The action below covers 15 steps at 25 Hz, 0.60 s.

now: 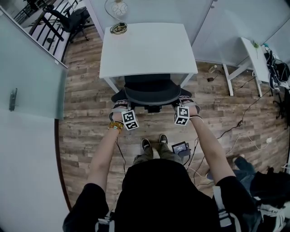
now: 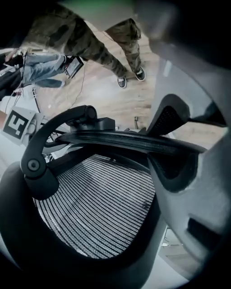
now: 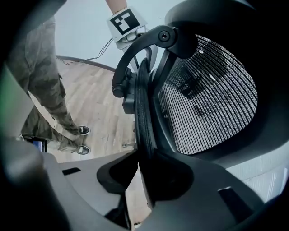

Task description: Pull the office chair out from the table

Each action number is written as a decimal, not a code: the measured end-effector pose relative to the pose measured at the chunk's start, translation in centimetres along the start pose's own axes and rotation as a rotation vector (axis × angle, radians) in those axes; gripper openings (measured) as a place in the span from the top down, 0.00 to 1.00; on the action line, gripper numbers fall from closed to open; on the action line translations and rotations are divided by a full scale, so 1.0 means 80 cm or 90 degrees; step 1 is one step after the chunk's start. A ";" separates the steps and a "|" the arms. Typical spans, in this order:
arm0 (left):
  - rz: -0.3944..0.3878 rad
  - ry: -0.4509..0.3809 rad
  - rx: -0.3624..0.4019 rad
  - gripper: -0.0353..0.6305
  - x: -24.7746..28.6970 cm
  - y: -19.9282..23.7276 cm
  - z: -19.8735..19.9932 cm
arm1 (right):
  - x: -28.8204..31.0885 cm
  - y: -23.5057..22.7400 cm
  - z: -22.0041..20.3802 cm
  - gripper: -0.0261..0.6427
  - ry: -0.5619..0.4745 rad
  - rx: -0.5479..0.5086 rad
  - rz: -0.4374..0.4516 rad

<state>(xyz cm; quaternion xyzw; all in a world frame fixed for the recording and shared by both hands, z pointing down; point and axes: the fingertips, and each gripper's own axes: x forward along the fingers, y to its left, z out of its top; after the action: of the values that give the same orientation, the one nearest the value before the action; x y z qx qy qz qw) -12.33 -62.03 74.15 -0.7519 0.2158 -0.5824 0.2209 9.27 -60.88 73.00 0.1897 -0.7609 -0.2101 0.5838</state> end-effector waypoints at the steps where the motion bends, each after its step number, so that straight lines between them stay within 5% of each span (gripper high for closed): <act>1: 0.001 0.000 0.000 0.74 0.000 -0.001 0.001 | 0.000 0.001 -0.001 0.82 0.002 0.003 0.001; 15: 0.001 0.012 -0.020 0.74 -0.013 -0.023 0.011 | -0.013 0.019 -0.009 0.82 0.013 0.020 0.008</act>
<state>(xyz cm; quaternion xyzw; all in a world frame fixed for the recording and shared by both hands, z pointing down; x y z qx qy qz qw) -11.59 -59.83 74.22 -0.7497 0.2276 -0.5857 0.2074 10.15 -59.10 73.16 0.1962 -0.7592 -0.1928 0.5899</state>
